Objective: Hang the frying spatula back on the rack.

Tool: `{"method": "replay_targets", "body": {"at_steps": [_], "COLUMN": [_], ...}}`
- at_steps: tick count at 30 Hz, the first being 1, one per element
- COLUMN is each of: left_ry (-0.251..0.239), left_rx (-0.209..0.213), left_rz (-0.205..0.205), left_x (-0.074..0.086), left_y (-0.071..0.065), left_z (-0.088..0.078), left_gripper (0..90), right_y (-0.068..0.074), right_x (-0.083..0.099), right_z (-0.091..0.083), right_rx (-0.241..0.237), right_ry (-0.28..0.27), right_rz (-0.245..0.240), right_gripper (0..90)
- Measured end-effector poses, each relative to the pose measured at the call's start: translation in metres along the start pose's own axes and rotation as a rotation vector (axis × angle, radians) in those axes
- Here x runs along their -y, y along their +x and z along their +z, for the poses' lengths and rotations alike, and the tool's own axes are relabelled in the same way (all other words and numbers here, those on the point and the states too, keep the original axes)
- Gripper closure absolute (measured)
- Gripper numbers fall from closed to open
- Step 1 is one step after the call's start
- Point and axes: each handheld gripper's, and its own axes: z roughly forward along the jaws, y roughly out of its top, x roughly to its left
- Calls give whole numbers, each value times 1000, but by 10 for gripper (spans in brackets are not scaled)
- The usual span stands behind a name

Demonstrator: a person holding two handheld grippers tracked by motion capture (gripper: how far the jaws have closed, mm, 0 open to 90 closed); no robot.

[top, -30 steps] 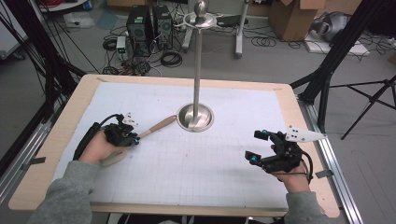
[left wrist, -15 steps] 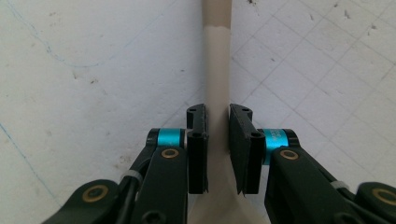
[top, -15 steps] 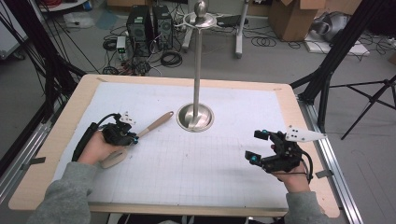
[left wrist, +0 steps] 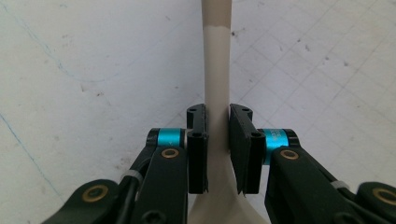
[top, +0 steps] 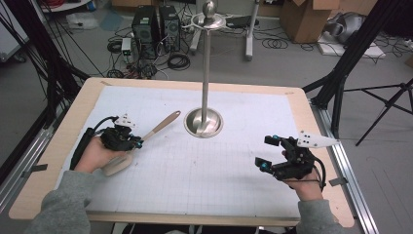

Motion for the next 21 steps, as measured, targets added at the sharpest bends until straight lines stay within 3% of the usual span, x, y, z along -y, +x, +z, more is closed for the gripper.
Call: {"method": "replay_targets", "body": {"at_steps": [6,19,21], "left_ry": [-52,-86,-112], "left_rx": [26,38,73], "left_rz": [-17,-13,-9], "left_x": [-2,-8,-11], "left_y": [0,-2,-2], "left_z": [-10,-22,-26], "left_gripper": [774,774,774], "right_y": [-1,-2,-1], "right_x": [0,0,0], "right_z": [0,0,0], "right_rx": [11,11,11], "right_ry": [-6,-1,-1], "right_rz": [7,10,7], "right_gripper": [59,59,59]}}
